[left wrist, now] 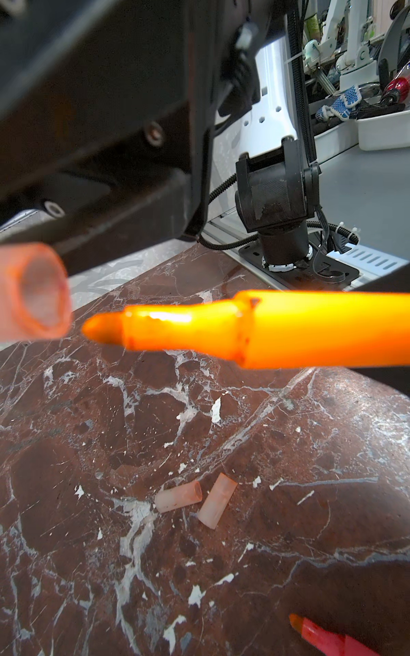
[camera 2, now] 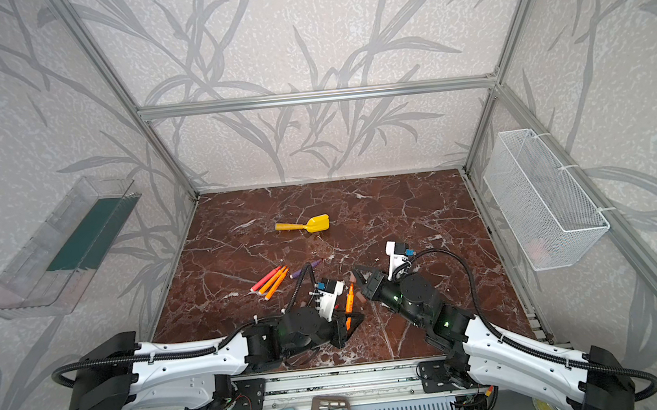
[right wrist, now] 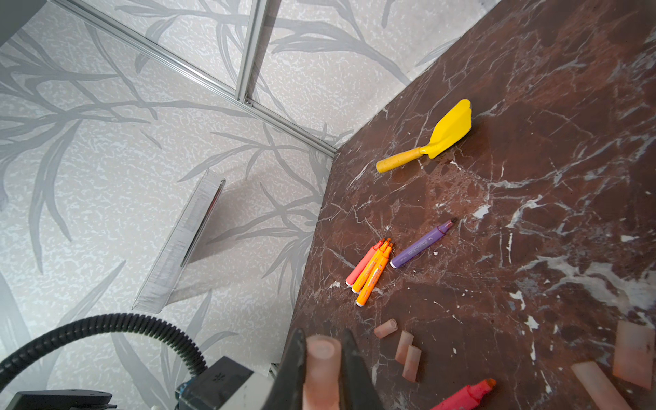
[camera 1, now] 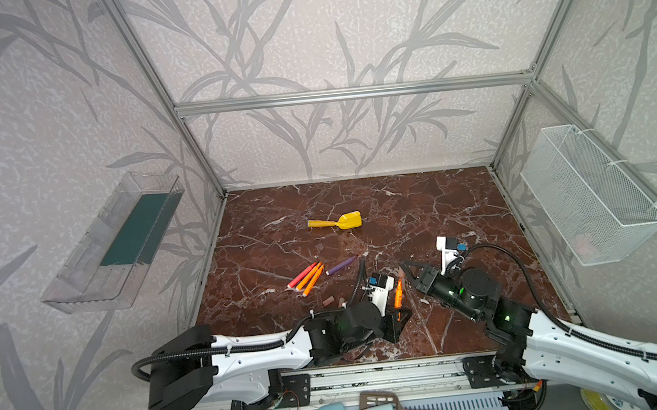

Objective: Insert the pens into the pen caps
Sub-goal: 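Lower the pink cap onto the orange highlighter tip with the right gripper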

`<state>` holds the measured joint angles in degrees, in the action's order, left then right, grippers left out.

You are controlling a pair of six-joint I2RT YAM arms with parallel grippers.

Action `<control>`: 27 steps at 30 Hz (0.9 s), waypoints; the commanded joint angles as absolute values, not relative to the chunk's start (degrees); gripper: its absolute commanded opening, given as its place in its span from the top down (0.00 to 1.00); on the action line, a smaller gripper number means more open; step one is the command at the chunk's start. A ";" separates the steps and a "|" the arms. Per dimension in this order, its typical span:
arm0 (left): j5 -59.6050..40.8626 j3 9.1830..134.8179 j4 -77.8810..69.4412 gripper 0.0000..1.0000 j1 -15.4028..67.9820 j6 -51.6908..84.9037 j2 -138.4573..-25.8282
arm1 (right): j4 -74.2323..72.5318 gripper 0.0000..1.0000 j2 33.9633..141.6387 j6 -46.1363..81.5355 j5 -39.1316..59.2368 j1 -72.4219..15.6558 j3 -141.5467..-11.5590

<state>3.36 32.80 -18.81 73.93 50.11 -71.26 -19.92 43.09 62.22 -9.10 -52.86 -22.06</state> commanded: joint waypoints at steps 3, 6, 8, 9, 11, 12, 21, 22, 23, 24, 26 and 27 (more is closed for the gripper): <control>4.56 35.37 -19.02 1.00 74.22 49.66 -71.82 | -20.68 0.93 43.33 61.68 -8.81 -52.72 -23.47; 5.21 35.51 -18.55 1.00 74.14 49.53 -71.41 | -20.82 0.93 43.34 62.36 -8.66 -52.73 -22.47; 5.50 35.42 -18.45 1.00 74.18 49.40 -71.11 | -20.76 0.93 43.12 62.64 -8.68 -52.72 -21.86; 5.62 35.42 -18.33 1.00 74.19 49.31 -70.84 | -20.61 0.93 42.97 62.65 -8.78 -52.73 -21.64; 5.92 35.33 -18.13 1.00 74.18 49.17 -70.53 | -20.38 0.94 42.43 62.69 -8.72 -52.68 -21.28; 6.24 35.33 -17.95 1.00 74.16 49.08 -70.50 | -20.39 0.94 42.23 62.84 -8.52 -52.73 -21.06; 7.54 34.93 -19.05 1.00 74.18 47.96 -70.18 | -19.90 0.95 41.26 63.10 -6.27 -53.17 -19.42; 7.48 35.16 -18.68 1.00 74.19 47.65 -70.27 | -19.70 0.96 41.38 62.83 -5.97 -53.22 -19.58; 7.47 35.56 -18.14 1.00 74.18 47.43 -70.40 | -19.40 0.96 41.59 62.50 -5.55 -53.27 -19.81; 7.47 35.92 -17.66 1.00 74.20 47.16 -70.42 | -19.05 0.96 41.78 61.97 -5.04 -53.39 -20.07; 7.47 36.34 -17.03 1.00 74.13 46.68 -70.50 | -17.75 0.97 41.92 61.03 -4.34 -53.60 -20.56; 7.55 36.33 -16.82 1.00 74.09 46.55 -70.58 | -17.37 0.97 41.92 60.76 -4.02 -53.67 -20.57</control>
